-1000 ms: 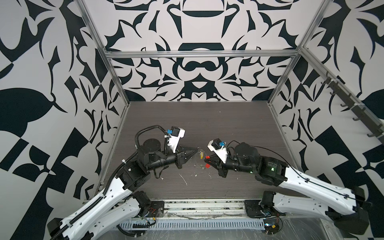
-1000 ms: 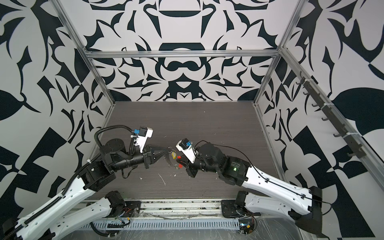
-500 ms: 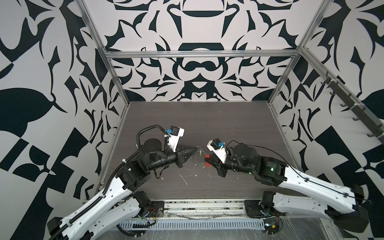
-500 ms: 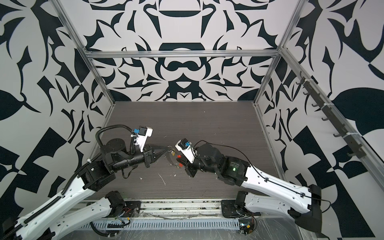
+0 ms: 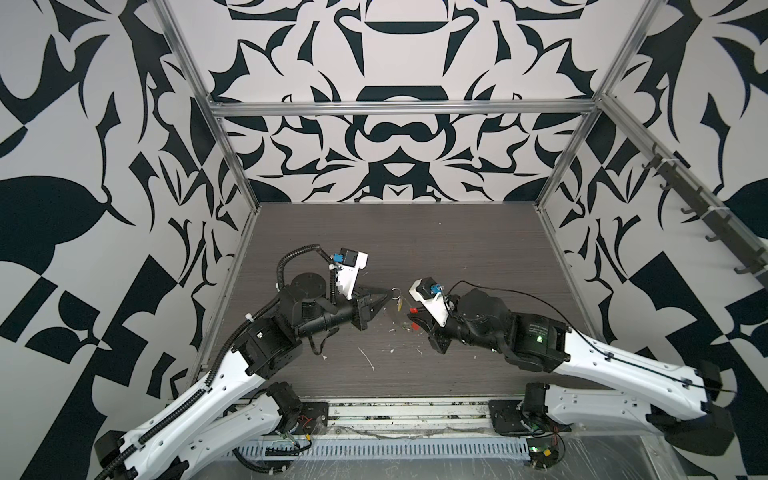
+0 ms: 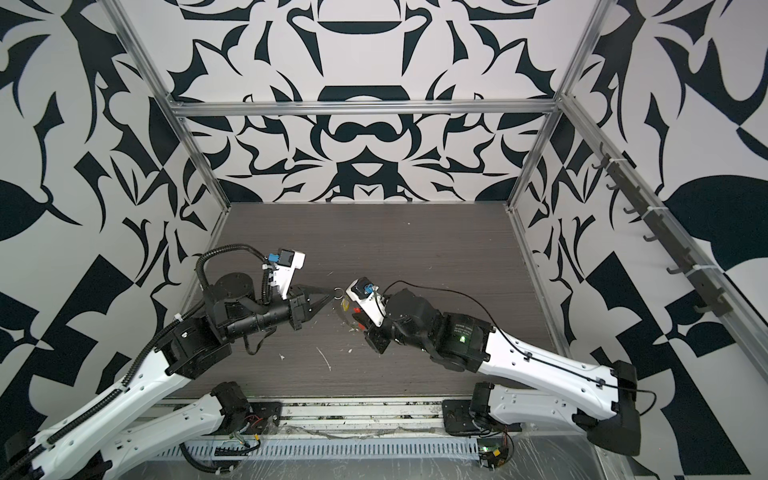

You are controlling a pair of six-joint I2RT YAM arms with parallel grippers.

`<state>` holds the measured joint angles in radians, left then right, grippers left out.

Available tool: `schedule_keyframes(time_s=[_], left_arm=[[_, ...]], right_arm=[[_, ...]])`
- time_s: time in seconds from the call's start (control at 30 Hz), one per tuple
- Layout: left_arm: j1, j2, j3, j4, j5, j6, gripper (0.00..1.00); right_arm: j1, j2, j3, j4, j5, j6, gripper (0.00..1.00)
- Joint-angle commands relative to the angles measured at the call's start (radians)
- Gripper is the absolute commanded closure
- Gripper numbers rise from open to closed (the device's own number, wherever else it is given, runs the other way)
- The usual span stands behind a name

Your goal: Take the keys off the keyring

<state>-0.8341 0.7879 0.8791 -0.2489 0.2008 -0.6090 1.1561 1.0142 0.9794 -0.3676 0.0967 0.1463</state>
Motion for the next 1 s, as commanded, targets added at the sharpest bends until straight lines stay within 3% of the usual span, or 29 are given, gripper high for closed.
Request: schedule_keyframes(time_s=[0.0, 0.5, 0.97], left_arm=[[0.004, 0.002, 0.033, -0.020, -0.049, -0.018, 1.00], [0.004, 0.002, 0.043, -0.048, -0.072, -0.021, 1.00], [0.004, 0.042, 0.096, -0.113, -0.123, -0.050, 1.00]], right_arm=[[0.022, -0.002, 0.055, -0.011, 0.065, -0.020, 1.00], [0.070, 0.014, 0.093, -0.019, 0.251, 0.002, 1.00], [0.072, 0.046, 0.119, -0.028, 0.267, -0.016, 1.00]])
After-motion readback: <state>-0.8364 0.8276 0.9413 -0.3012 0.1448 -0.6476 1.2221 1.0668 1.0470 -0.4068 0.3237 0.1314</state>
